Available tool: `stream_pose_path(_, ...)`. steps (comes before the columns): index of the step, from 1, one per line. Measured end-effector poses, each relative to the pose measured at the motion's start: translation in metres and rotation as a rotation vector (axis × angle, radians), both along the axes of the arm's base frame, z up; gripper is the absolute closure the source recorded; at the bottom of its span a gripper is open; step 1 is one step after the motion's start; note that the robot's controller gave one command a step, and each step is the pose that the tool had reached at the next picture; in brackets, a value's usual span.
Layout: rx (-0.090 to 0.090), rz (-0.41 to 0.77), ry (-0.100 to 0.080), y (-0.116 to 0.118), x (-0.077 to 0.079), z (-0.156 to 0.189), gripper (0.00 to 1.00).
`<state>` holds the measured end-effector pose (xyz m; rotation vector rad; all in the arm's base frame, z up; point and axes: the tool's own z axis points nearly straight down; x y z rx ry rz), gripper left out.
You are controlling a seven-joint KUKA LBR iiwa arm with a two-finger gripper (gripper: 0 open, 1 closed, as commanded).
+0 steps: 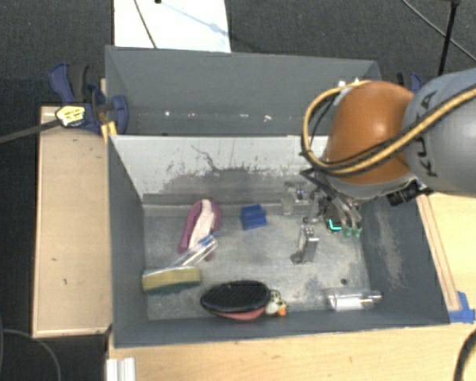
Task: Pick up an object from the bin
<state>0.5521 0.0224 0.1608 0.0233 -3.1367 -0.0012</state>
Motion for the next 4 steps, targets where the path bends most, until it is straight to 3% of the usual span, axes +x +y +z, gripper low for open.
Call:
stream_pose_path(1,0.000,0.056,-0.018,0.026,0.043,-0.089,0.00)
stream_pose_path(2,-0.001,0.053,-0.022,0.026,0.044,-0.085,1.00)
stream_pose_path(3,0.000,0.041,-0.016,0.019,0.024,0.029,1.00)
stream_pose_path(4,-0.001,0.056,-0.019,0.014,0.023,0.163,1.00)
